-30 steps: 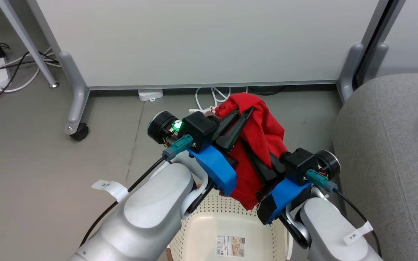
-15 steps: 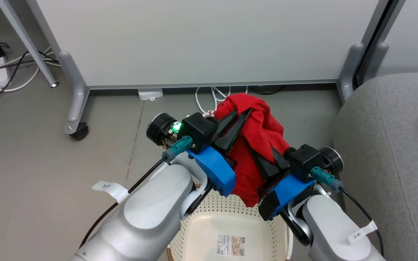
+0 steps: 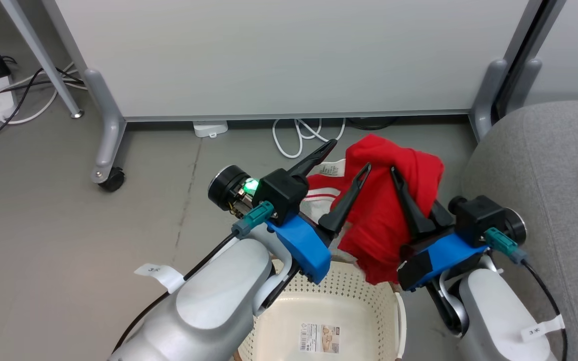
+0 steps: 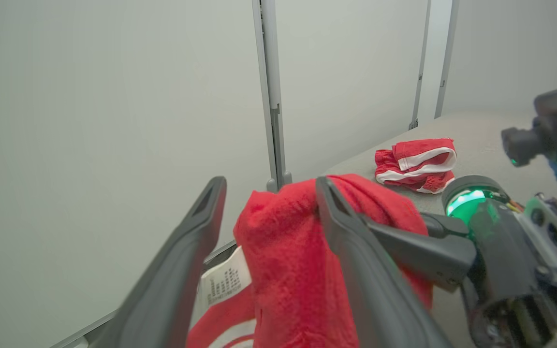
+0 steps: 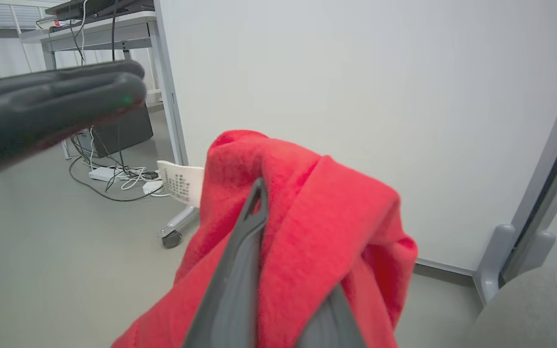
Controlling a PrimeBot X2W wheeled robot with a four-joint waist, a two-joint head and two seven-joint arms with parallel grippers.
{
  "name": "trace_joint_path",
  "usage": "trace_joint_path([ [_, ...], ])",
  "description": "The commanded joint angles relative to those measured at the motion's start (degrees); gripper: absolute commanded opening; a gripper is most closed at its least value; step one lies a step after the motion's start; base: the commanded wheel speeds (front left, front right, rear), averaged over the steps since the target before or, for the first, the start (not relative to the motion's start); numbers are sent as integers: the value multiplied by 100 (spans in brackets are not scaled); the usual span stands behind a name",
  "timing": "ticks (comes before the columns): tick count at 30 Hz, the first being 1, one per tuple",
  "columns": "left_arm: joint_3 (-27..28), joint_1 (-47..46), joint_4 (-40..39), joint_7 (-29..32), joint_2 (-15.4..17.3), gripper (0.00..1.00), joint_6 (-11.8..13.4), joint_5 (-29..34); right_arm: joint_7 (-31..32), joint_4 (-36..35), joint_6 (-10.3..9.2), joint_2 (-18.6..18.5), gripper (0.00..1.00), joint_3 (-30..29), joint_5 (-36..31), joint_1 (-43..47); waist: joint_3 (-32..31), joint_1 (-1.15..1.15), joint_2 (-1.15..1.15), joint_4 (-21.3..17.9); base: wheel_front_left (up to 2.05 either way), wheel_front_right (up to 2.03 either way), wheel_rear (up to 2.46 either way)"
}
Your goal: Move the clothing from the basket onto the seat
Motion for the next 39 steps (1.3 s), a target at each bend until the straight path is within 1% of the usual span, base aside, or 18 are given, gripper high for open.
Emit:
trace_joint_path([
  [1,2,74,-26,-15,31,100,31,32,-5,-86,3,-22,0,-107,-62,87,23,0,0,-51,0,0,0],
  [8,-1,206,-191,-15,91,100,92,185,-6,-431,3,-133,0,-570,-217,283,134,0,0,-397,0,0,0],
  [15,66,334,-477,-15,173,100,142,387,-5,-753,3,-156,0,-790,-296,367,289,0,0,-897,0,0,0],
  [26,134,467,-778,-15,157,100,97,668,-6,-1245,3,-153,0,-1187,-342,635,495,0,0,-1518,0,0,0],
  [33,140,557,-811,-15,138,100,50,764,-5,-1460,3,-125,0,-1466,-338,859,554,0,0,-1797,0,0,0],
  [39,103,621,-837,-15,116,100,25,835,-5,-1572,3,-95,0,-1662,-316,1062,586,0,0,-1939,0,0,0],
])
